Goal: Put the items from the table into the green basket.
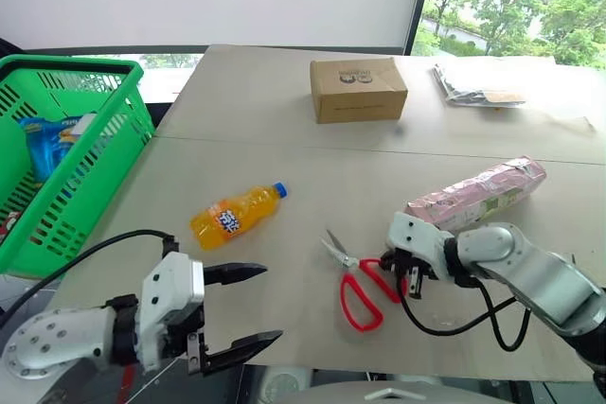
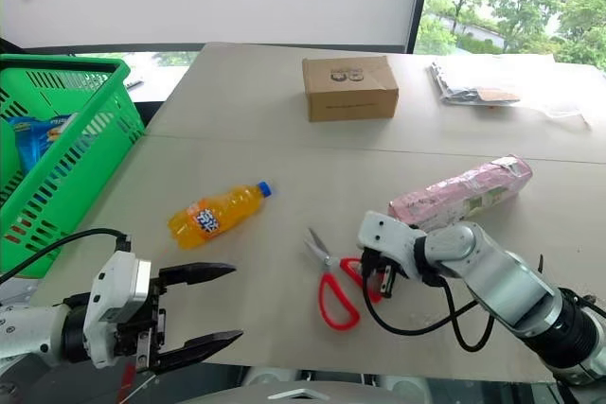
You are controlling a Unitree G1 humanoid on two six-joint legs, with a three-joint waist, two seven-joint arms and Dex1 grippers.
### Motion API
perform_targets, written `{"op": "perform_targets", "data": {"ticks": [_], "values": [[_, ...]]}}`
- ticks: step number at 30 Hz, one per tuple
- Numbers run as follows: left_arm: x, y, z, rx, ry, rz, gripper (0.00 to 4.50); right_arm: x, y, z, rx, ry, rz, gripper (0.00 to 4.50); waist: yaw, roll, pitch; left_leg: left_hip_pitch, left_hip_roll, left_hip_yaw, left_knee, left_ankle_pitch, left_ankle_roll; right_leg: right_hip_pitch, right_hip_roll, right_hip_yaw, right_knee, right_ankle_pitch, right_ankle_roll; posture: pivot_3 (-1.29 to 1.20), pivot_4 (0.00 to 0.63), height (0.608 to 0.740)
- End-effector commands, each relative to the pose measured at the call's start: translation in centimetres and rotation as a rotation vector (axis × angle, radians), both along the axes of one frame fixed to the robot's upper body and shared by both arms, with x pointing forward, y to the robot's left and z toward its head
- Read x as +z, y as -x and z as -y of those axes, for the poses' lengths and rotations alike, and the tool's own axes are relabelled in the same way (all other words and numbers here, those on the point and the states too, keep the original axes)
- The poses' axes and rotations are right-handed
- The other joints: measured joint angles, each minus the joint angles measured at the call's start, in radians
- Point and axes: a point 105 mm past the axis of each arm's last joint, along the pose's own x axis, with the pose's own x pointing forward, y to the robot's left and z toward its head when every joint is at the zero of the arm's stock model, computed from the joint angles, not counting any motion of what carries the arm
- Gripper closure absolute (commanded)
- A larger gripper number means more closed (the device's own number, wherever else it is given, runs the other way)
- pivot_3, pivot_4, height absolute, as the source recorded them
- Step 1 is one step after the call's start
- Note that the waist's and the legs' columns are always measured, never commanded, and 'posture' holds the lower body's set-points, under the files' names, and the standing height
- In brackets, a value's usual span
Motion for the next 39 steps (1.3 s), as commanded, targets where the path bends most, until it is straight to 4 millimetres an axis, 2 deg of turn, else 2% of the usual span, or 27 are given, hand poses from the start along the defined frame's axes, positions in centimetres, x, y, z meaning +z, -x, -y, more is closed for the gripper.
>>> {"op": "perform_targets", "data": {"ticks": [1, 3, 7, 10, 14, 16, 19, 21, 23, 29, 30, 32, 33, 35, 36, 38, 39], "values": [[0.1, -0.1, -0.1, -0.005, 0.024, 0.000, 0.00, 2.2, 0.1, 0.0, -0.018, -0.121, -0.012, 4.44, -0.001, 0.000, -0.001, 0.000, 0.000, 0.000, 0.000, 0.000, 0.000, 0.000, 0.000, 0.000, 0.000, 0.000, 0.000, 0.12, 0.062, 0.724], [0.4, -0.4, 0.0, 0.001, 0.044, 0.008, 0.00, 2.8, -0.3, 0.6, -0.047, -0.151, -0.012, 4.44, -0.002, 0.000, -0.002, 0.000, 0.000, 0.000, 0.000, 0.000, 0.000, 0.000, 0.000, 0.000, 0.000, 0.000, 0.000, 0.12, 0.062, 0.724], [1.1, -1.1, 0.3, 0.006, 0.099, 0.034, 0.00, 5.9, -3.0, 1.8, -0.177, -0.296, 0.047, 4.44, -0.006, 0.001, -0.003, 0.000, 0.000, 0.000, 0.000, 0.000, 0.000, 0.000, 0.000, 0.000, 0.000, 0.000, 0.000, 0.12, 0.062, 0.724], [2.6, -2.2, 0.9, 0.027, 0.189, 0.081, 0.00, 8.0, -5.2, 2.8, -0.283, -0.388, 0.094, 4.44, -0.009, 0.001, -0.005, 0.001, -0.001, 0.001, 0.001, 0.000, 0.000, 0.000, 0.000, 0.002, 0.004, 0.001, 0.000, 0.09, 0.048, 0.724], [4.8, -3.7, 1.5, 0.057, 0.304, 0.140, 0.00, 10.1, -7.6, 5.1, -0.398, -0.434, 0.179, 4.44, -0.007, 0.002, -0.011, 0.001, -0.001, 0.001, 0.001, 0.000, 0.000, -0.001, 0.000, 0.002, 0.006, 0.001, 0.000, 0.09, 0.039, 0.724], [6.1, -5.0, 2.0, 0.079, 0.386, 0.184, 0.00, 12.1, -10.6, 8.2, -0.572, -0.466, 0.300, 4.44, -0.008, 0.006, -0.013, 0.001, -0.002, 0.001, 0.001, 0.000, 0.000, -0.001, 0.000, 0.003, 0.007, 0.001, 0.000, 0.08, 0.028, 0.724], [6.8, -6.1, 2.3, 0.100, 0.422, 0.211, 0.00, 13.8, -13.1, 11.3, -0.754, -0.514, 0.408, 4.44, -0.012, 0.006, -0.022, 0.002, -0.004, 0.005, 0.003, 0.000, 0.000, -0.002, 0.002, 0.005, 0.011, 0.001, 0.000, 0.07, 0.023, 0.724], [7.0, -7.4, 2.1, 0.161, 0.429, 0.242, 0.00, 14.8, -14.3, 12.9, -0.851, -0.564, 0.455, 3.78, -0.015, 0.006, -0.026, 0.003, -0.004, 0.007, 0.002, 0.000, 0.000, -0.002, 0.006, 0.007, 0.012, 0.001, 0.000, 0.06, 0.021, 0.724], [7.2, -8.4, 2.1, 0.205, 0.444, 0.264, 0.00, 15.1, -15.2, 14.0, -0.918, -0.538, 0.516, 3.21, -0.017, 0.007, -0.030, 0.003, -0.003, 0.007, 0.002, 0.000, 0.000, -0.003, 0.007, 0.010, 0.012, 0.001, 0.000, 0.05, 0.018, 0.724], [6.8, -9.7, 1.9, 0.254, 0.421, 0.279, 0.00, 14.8, -16.4, 19.0, -1.123, -0.356, 0.715, 0.32, -0.032, 0.009, -0.037, 0.003, -0.003, 0.008, 0.002, 0.000, 0.000, -0.003, 0.008, 0.012, 0.013, 0.001, 0.000, 0.05, 0.011, 0.724], [6.8, -9.8, 1.8, 0.263, 0.418, 0.284, 0.00, 15.0, -16.3, 19.4, -1.122, -0.329, 0.757, 0.04, -0.034, 0.010, -0.038, 0.003, -0.003, 0.008, 0.002, 0.000, 0.000, -0.004, 0.008, 0.013, 0.013, 0.001, 0.000, 0.05, 0.011, 0.724], [6.6, -9.8, 1.4, 0.280, 0.396, 0.292, 0.00, 15.4, -16.2, 19.1, -1.090, -0.393, 0.760, 0.04, -0.036, 0.010, -0.038, 0.002, -0.003, 0.010, 0.002, 0.000, 0.000, -0.005, 0.008, 0.014, 0.013, 0.001, 0.000, 0.05, 0.011, 0.724], [6.5, -9.8, 1.2, 0.287, 0.377, 0.292, 0.00, 15.7, -16.1, 18.2, -1.036, -0.459, 0.743, 0.04, -0.041, 0.011, -0.039, 0.002, -0.003, 0.010, 0.002, 0.000, 0.000, -0.005, 0.008, 0.014, 0.013, 0.001, 0.000, 0.05, 0.011, 0.724], [5.5, -9.6, 0.3, 0.301, 0.293, 0.282, 0.00, 16.2, -15.1, 15.3, -0.820, -0.525, 0.723, 0.04, -0.048, 0.012, -0.040, 0.003, -0.002, 0.011, 0.001, 0.000, 0.000, -0.005, 0.010, 0.016, 0.013, 0.001, 0.000, 0.05, 0.011, 0.724], [4.8, -9.7, -0.4, 0.329, 0.236, 0.276, 0.00, 15.8, -14.2, 13.7, -0.696, -0.527, 0.679, 0.04, -0.052, 0.012, -0.041, 0.003, -0.001, 0.011, 0.001, 0.000, 0.000, -0.005, 0.010, 0.016, 0.013, 0.001, 0.000, 0.05, 0.011, 0.724], [3.1, -10.8, -3.0, 0.462, 0.062, 0.268, 0.00, 13.8, -10.7, 10.2, -0.408, -0.540, 0.463, 0.04, -0.050, 0.014, -0.042, 0.004, 0.000, 0.010, 0.000, 0.000, 0.000, -0.005, 0.010, 0.015, 0.014, 0.001, 0.000, 0.08, 0.011, 0.724], [2.7, -11.2, -4.0, 0.509, 0.003, 0.276, 0.00, 13.2, -9.1, 9.0, -0.307, -0.547, 0.393, 0.04, -0.046, 0.014, -0.042, 0.004, 0.000, 0.009, 0.000, 0.000, 0.000, -0.005, 0.010, 0.014, 0.014, 0.001, 0.000, 0.08, 0.011, 0.724]]}}
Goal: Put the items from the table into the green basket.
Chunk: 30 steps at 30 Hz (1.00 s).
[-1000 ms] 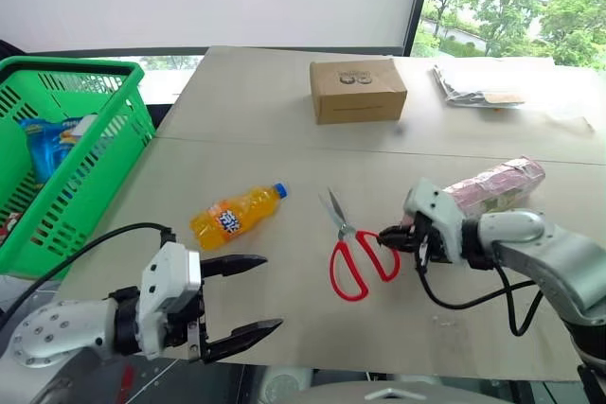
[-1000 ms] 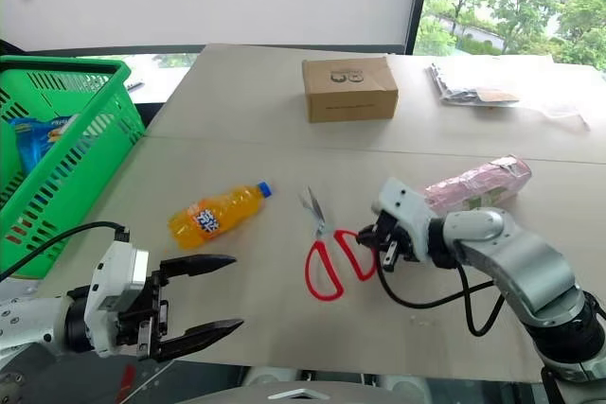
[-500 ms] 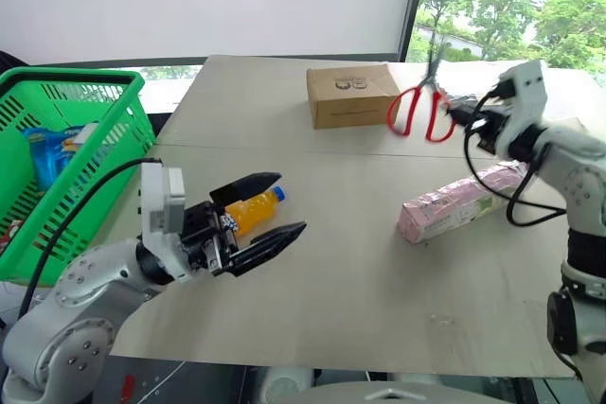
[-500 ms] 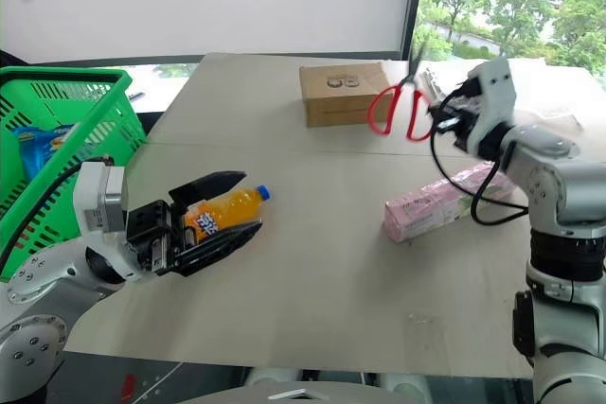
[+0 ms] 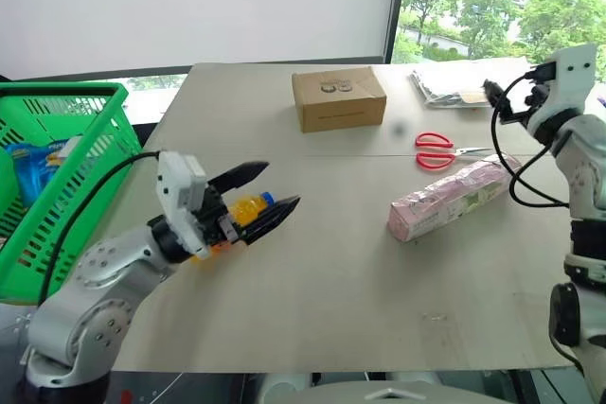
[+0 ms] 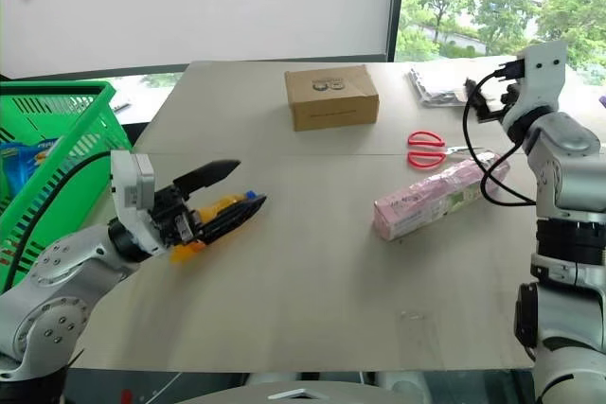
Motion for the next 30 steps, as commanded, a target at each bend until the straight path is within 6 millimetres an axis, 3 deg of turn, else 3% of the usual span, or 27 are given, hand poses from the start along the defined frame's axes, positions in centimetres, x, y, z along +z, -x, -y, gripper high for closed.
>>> {"op": "perform_targets", "data": {"ticks": [1, 7, 15, 21, 28, 30], "values": [[-0.8, -1.5, -4.1, 0.204, -0.196, 0.004, 0.00, -0.2, 5.7, -5.6, 0.481, 0.011, -0.086, 0.04, 0.012, 0.000, 0.000, 0.000, 0.000, -0.001, 0.000, 0.000, 0.000, 0.000, 0.000, -0.001, 0.000, 0.000, 0.000, 0.08, 0.011, 0.724], [-1.4, -1.2, -6.3, 0.246, -0.303, -0.030, 0.00, -1.4, 9.5, -7.6, 0.706, -0.014, -0.180, 0.04, 0.017, -0.002, -0.002, 0.001, 0.000, 0.001, 0.003, 0.000, 0.000, 0.002, -0.002, -0.002, -0.001, 0.000, 0.001, 0.09, 0.010, 0.724], [-6.2, -1.4, -10.6, 0.369, -0.620, -0.177, 0.00, -2.4, 12.2, -9.6, 0.862, 0.032, -0.228, 0.04, 0.019, -0.004, -0.003, 0.009, 0.001, 0.001, 0.001, 0.000, 0.000, 0.009, -0.003, -0.001, -0.001, 0.000, 0.001, 0.08, 0.002, 0.724], [-7.8, -3.1, -9.5, 0.297, -0.584, -0.236, 0.00, -3.4, 12.7, -10.3, 0.883, 0.125, -0.229, 0.04, 0.022, -0.006, -0.005, 0.009, 0.002, 0.000, 0.001, 0.000, 0.000, 0.009, -0.005, -0.002, -0.002, 0.000, 0.001, 0.06, 0.000, 0.724], [-8.5, -4.8, -9.8, 0.239, -0.579, -0.325, 0.00, -3.5, 12.8, -10.3, 0.873, 0.147, -0.240, 0.04, 0.019, -0.009, -0.008, 0.008, 0.000, 0.001, 0.001, 0.000, 0.000, 0.009, -0.009, -0.003, -0.002, 0.000, 0.001, 0.04, 0.000, 0.724], [-8.6, -5.1, -9.8, 0.215, -0.558, -0.359, 0.53, -3.7, 12.9, -10.4, 0.869, 0.148, -0.241, 0.00, 0.019, -0.009, -0.009, 0.008, 0.000, 0.001, 0.001, 0.000, 0.000, 0.009, -0.010, -0.003, -0.002, 0.000, 0.001, 0.03, 0.000, 0.724]]}}
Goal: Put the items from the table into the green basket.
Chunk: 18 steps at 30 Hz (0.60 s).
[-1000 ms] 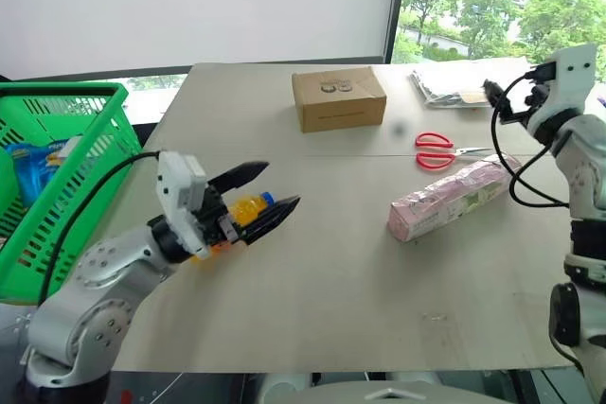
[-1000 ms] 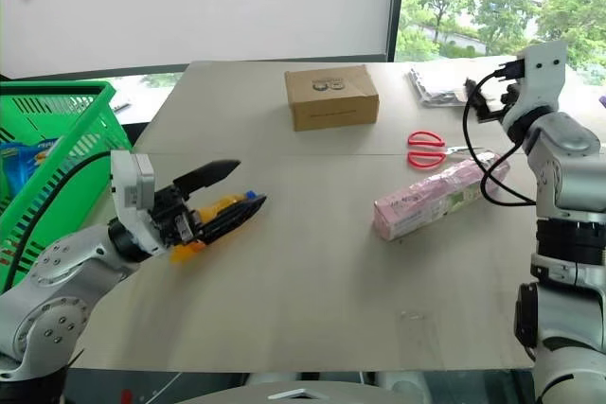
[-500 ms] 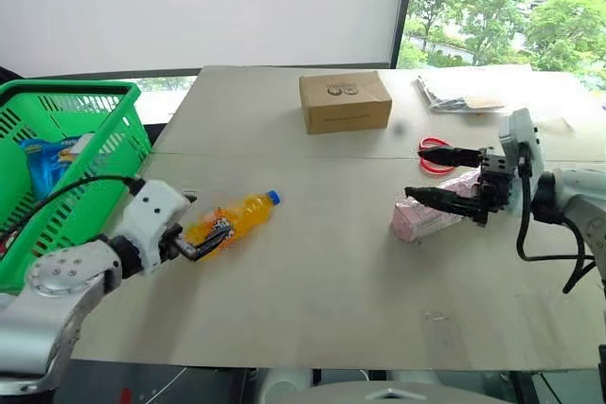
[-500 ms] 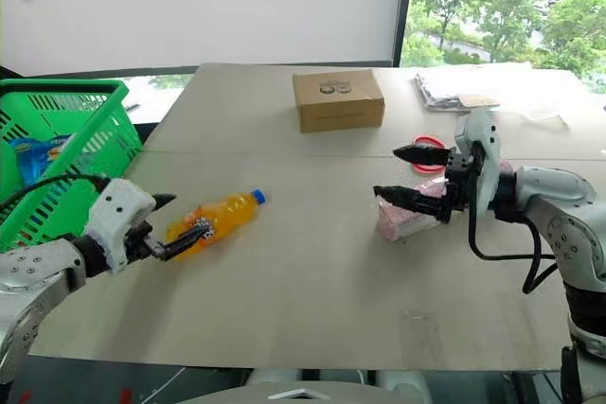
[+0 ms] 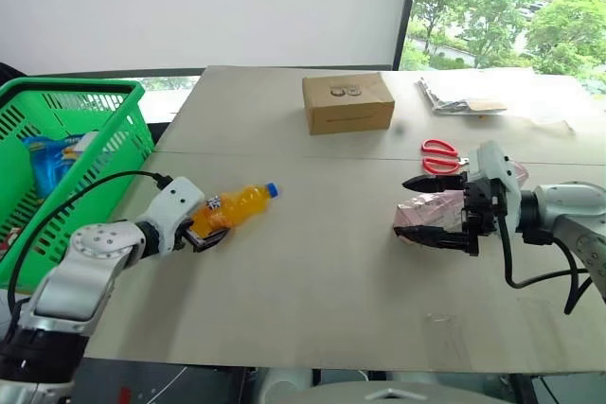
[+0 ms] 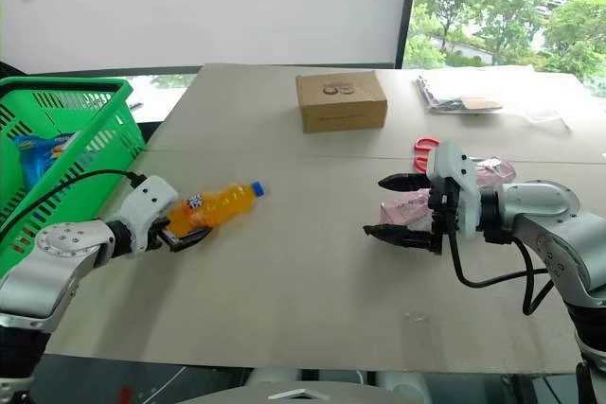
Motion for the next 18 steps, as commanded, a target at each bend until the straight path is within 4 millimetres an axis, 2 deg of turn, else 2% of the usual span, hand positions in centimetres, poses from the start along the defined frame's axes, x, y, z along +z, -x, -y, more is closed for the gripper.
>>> {"op": "perform_targets", "data": {"ticks": [1, 2, 3, 7, 10, 12, 15, 18], "values": [[0.0, -0.3, 0.6, -0.053, 0.054, -0.069, 0.77, 0.8, 0.4, -0.4, 0.014, -0.004, 0.052, 0.00, 0.001, 0.000, 0.000, 0.000, 0.000, 0.000, 0.000, 0.000, 0.000, 0.000, 0.000, -0.001, 0.000, 0.000, 0.000, 0.03, 0.000, 0.724], [0.0, -0.2, 0.8, -0.064, 0.073, -0.092, 1.20, 0.8, 0.4, -0.5, 0.009, -0.007, 0.052, 0.00, 0.001, 0.000, 0.000, 0.000, 0.000, 0.000, 0.000, 0.000, 0.000, 0.000, 0.000, -0.001, 0.000, 0.000, 0.000, 0.02, 0.000, 0.724], [-0.2, 0.0, 0.9, -0.074, 0.077, -0.122, 1.36, 0.8, 0.4, -0.5, 0.006, -0.010, 0.052, 0.00, 0.000, 0.000, -0.001, 0.000, 0.000, 0.000, 0.000, 0.000, 0.000, 0.000, 0.000, -0.001, 0.000, 0.000, 0.000, 0.02, 0.000, 0.724], [-0.9, 0.6, 1.5, -0.084, 0.117, -0.233, 1.36, 0.8, 0.5, -0.5, -0.002, -0.012, 0.054, 0.00, -0.003, 0.000, -0.004, 0.000, -0.001, 0.000, 0.000, 0.000, 0.000, 0.000, -0.002, -0.001, 0.000, 0.000, 0.000, 0.01, 0.000, 0.724], [-0.1, -0.6, 1.8, -0.058, 0.160, -0.161, 1.36, 0.9, 0.5, -0.5, -0.006, -0.012, 0.058, 0.00, -0.002, 0.001, -0.005, 0.000, -0.002, 0.001, 0.000, 0.000, 0.000, 0.000, -0.002, -0.001, 0.000, 0.000, 0.001, 0.00, 0.000, 0.724], [1.4, -2.0, 2.1, -0.007, 0.244, -0.059, 1.36, 0.9, 0.6, -0.4, -0.010, -0.016, 0.062, 0.00, 0.002, 0.002, -0.006, 0.000, -0.002, 0.000, 0.000, 0.000, 0.000, 0.000, -0.002, -0.001, 0.000, 0.000, 0.001, 0.00, 0.000, 0.724], [4.1, -3.0, 3.0, 0.012, 0.389, 0.069, 1.36, 1.0, 0.7, -0.4, -0.015, -0.027, 0.076, 0.00, 0.004, -0.002, -0.007, -0.002, -0.002, -0.003, 0.002, 0.000, 0.000, 0.000, -0.002, -0.004, 0.000, 0.000, 0.001, 0.00, 0.000, 0.724], [8.6, -3.5, 3.7, 0.032, 0.571, 0.267, 1.36, 2.1, 0.7, -0.7, 0.003, -0.106, 0.096, 0.00, -0.004, -0.008, -0.009, -0.004, -0.002, -0.005, 0.003, 0.000, 0.000, 0.000, -0.002, -0.005, 0.000, 0.000, 0.001, 0.02, 0.000, 0.724]]}}
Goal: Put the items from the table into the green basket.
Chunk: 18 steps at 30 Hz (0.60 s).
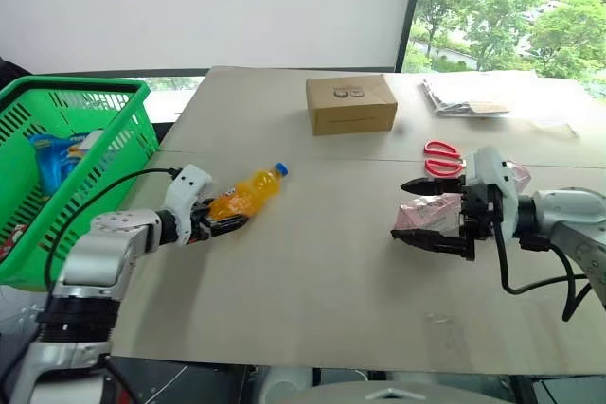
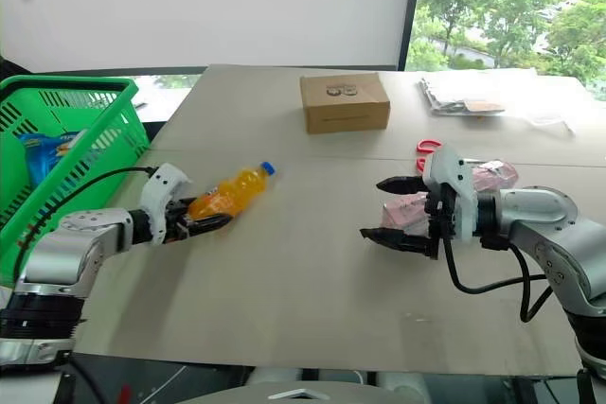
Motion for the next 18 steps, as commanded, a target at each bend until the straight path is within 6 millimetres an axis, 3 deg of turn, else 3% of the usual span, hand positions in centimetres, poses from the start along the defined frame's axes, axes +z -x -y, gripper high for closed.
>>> {"op": "perform_targets", "data": {"ticks": [1, 4, 7, 11, 14, 18], "values": [[8.5, -0.9, -0.1, 0.057, 0.114, 0.319, 1.36, 2.8, 0.4, -0.4, 0.040, -0.118, 0.083, 0.00, -0.004, -0.004, -0.001, -0.001, 0.000, 0.000, 0.000, 0.000, 0.000, -0.001, 0.000, 0.000, 0.000, 0.000, 0.000, 0.03, 0.000, 0.724], [11.0, -1.1, -1.9, 0.155, 0.046, 0.403, 1.36, 3.7, 0.5, -0.7, 0.067, -0.170, 0.075, 0.00, -0.007, -0.004, -0.001, 0.000, 0.001, 0.000, -0.001, 0.000, 0.000, -0.001, 0.001, 0.000, 0.000, 0.000, 0.000, 0.05, 0.000, 0.724], [14.3, -1.6, -5.9, 0.360, -0.038, 0.487, 1.36, 4.3, 0.2, -1.2, 0.093, -0.201, 0.079, 0.00, -0.003, -0.004, -0.001, 0.001, 0.001, 0.000, -0.002, 0.000, 0.000, -0.001, 0.002, 0.000, 0.001, 0.000, 0.000, 0.08, 0.000, 0.724], [16.2, -0.6, -11.7, 0.606, -0.256, 0.537, 1.36, 5.7, -0.5, -2.0, 0.130, -0.273, 0.113, 0.00, -0.001, -0.004, -0.001, 0.002, 0.000, 0.001, -0.003, 0.000, 0.000, -0.001, 0.003, 0.001, 0.001, 0.000, 0.000, 0.13, 0.000, 0.724], [16.3, 1.0, -15.7, 0.804, -0.332, 0.520, 1.36, 6.7, -1.0, -2.4, 0.151, -0.340, 0.164, 0.00, 0.007, -0.005, -0.002, 0.002, 0.000, 0.000, -0.003, 0.000, 0.000, -0.001, 0.002, 0.000, 0.000, 0.000, 0.000, 0.16, 0.000, 0.724], [15.7, 3.4, -19.2, 0.960, -0.419, 0.478, 1.36, 7.4, -1.6, -2.9, 0.161, -0.373, 0.172, 0.00, 0.030, -0.006, -0.002, 0.001, 0.000, 0.000, -0.003, 0.000, -0.001, -0.001, -0.001, 0.000, 0.000, 0.000, 0.000, 0.19, 0.000, 0.724]]}}
